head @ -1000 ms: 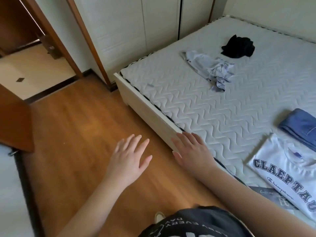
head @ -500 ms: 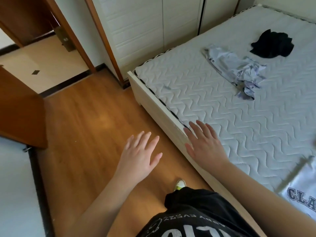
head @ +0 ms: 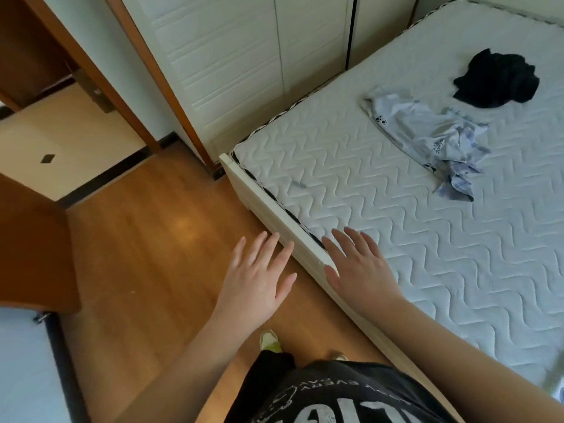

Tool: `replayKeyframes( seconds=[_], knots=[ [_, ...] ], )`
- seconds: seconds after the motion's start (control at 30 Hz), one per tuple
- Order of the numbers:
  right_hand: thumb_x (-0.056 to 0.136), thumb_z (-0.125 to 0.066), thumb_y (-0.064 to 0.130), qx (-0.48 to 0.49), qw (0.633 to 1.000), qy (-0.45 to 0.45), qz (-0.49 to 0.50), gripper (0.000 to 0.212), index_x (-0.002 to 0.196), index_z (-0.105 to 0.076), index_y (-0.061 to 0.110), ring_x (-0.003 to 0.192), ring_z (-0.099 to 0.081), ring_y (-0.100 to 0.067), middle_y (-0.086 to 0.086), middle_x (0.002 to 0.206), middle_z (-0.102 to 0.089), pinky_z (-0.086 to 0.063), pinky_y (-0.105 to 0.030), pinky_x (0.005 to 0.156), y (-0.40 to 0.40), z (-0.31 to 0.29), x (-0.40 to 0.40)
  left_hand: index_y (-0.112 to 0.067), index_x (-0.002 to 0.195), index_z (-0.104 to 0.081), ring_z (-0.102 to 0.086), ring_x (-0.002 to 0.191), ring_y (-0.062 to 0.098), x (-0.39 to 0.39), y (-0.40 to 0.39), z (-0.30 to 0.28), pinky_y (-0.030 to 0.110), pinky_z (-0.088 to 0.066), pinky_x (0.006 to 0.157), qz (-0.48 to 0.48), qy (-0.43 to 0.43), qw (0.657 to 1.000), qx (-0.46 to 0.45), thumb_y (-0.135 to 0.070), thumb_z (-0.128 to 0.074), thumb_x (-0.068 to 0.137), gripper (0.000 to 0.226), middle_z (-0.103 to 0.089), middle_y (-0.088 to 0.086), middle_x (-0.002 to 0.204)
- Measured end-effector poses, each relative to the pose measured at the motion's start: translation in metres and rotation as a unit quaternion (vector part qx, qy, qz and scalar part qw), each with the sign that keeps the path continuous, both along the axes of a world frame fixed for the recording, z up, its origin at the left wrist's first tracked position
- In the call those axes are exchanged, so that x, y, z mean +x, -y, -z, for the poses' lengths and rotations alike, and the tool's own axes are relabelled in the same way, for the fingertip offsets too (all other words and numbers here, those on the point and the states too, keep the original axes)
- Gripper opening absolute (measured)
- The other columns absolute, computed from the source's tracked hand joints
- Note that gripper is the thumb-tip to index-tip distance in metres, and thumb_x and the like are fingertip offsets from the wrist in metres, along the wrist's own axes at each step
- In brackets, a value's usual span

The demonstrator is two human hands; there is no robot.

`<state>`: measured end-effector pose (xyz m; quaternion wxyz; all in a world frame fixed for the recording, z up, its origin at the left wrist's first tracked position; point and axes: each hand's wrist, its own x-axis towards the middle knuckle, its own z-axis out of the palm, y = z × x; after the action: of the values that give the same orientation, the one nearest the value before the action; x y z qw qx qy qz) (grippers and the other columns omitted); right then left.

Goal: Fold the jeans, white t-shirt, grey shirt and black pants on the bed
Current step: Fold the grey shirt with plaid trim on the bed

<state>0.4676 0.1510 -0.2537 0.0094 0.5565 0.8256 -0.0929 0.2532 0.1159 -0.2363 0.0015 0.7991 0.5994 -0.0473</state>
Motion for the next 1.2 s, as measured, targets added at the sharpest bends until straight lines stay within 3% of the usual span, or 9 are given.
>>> replayKeyframes(
  seconds=[0.17, 0.37, 0.47, 0.57, 0.7, 0.87, 1.0, 1.2],
  knots=[
    [0.095, -0.057, 0.035, 0.029, 0.998, 0.003, 0.055, 0.054, 0.144, -0.048, 0.015, 0.141, -0.038, -0.033, -0.011, 0.150, -0.045, -0.023, -0.046, 0.118, -0.054, 0.004, -0.023, -0.023, 0.151, -0.037, -0.022, 0.148, 0.029, -0.027, -0.079, 0.014, 0.055, -0.020, 0.118, 0.071, 0.017, 0.997, 0.016, -0.055, -0.028, 0.102, 0.059, -0.032, 0.010, 0.158],
    [0.102, -0.030, 0.046, 0.028, 0.988, 0.041, 0.145, 0.060, 0.157, -0.015, 0.026, 0.150, -0.014, -0.025, -0.002, 0.164, -0.016, 0.003, -0.037, 0.120, -0.103, 0.013, -0.050, -0.025, 0.156, -0.024, -0.010, 0.152, 0.029, -0.065, -0.172, 0.015, 0.054, -0.014, 0.121, 0.152, 0.011, 0.988, 0.003, -0.059, -0.021, 0.101, 0.065, -0.021, 0.008, 0.163],
    [0.101, -0.036, 0.046, 0.021, 0.979, 0.053, 0.196, 0.061, 0.156, -0.020, 0.025, 0.149, -0.020, -0.026, -0.004, 0.162, -0.022, 0.003, -0.037, 0.118, -0.115, 0.007, -0.059, -0.027, 0.157, -0.016, -0.003, 0.152, 0.027, -0.075, -0.214, 0.013, 0.052, -0.009, 0.122, 0.197, 0.004, 0.980, -0.010, -0.061, -0.014, 0.100, 0.066, -0.013, 0.007, 0.164],
    [0.098, -0.048, 0.042, 0.012, 0.966, 0.056, 0.254, 0.060, 0.152, -0.034, 0.021, 0.144, -0.032, -0.030, -0.007, 0.157, -0.034, -0.011, -0.041, 0.119, -0.124, 0.001, -0.056, -0.029, 0.158, -0.006, 0.006, 0.152, 0.026, -0.067, -0.251, 0.016, 0.050, -0.002, 0.123, 0.244, 0.007, 0.970, -0.018, -0.062, -0.005, 0.099, 0.068, -0.004, 0.005, 0.166],
    [0.093, -0.058, 0.038, 0.022, 0.947, 0.052, 0.318, 0.060, 0.148, -0.042, 0.019, 0.139, -0.040, -0.031, -0.008, 0.153, -0.041, -0.026, -0.045, 0.116, -0.136, -0.001, -0.035, -0.028, 0.157, -0.013, -0.001, 0.152, 0.026, -0.029, -0.292, 0.017, 0.050, -0.006, 0.123, 0.292, 0.028, 0.956, -0.024, -0.060, -0.004, 0.096, 0.069, -0.011, 0.005, 0.165],
    [0.094, -0.058, 0.037, 0.038, 0.919, 0.038, 0.390, 0.061, 0.149, -0.041, 0.019, 0.140, -0.038, -0.031, -0.008, 0.153, -0.040, -0.026, -0.046, 0.116, -0.156, 0.006, 0.007, -0.028, 0.156, -0.017, -0.005, 0.152, 0.026, 0.031, -0.337, 0.026, 0.046, 0.002, 0.121, 0.340, 0.030, 0.940, -0.020, -0.058, -0.018, 0.098, 0.066, -0.013, 0.005, 0.165],
    [0.097, -0.048, 0.040, 0.014, 0.906, 0.030, 0.423, 0.062, 0.154, -0.028, 0.023, 0.147, -0.025, -0.027, -0.004, 0.160, -0.027, -0.017, -0.042, 0.121, -0.183, 0.016, 0.043, -0.028, 0.157, -0.016, -0.005, 0.152, 0.026, 0.071, -0.376, 0.031, 0.044, 0.004, 0.120, 0.363, 0.012, 0.931, -0.027, -0.057, -0.023, 0.099, 0.065, -0.012, 0.005, 0.165],
    [0.097, -0.048, 0.040, 0.003, 0.905, 0.012, 0.424, 0.064, 0.155, -0.027, 0.023, 0.147, -0.025, -0.028, -0.004, 0.161, -0.026, -0.016, -0.042, 0.120, -0.243, 0.025, 0.086, -0.027, 0.155, -0.025, -0.016, 0.150, 0.027, 0.103, -0.438, 0.035, 0.047, -0.009, 0.121, 0.356, 0.005, 0.934, -0.021, -0.054, -0.033, 0.099, 0.063, -0.023, 0.007, 0.162]
  ],
)
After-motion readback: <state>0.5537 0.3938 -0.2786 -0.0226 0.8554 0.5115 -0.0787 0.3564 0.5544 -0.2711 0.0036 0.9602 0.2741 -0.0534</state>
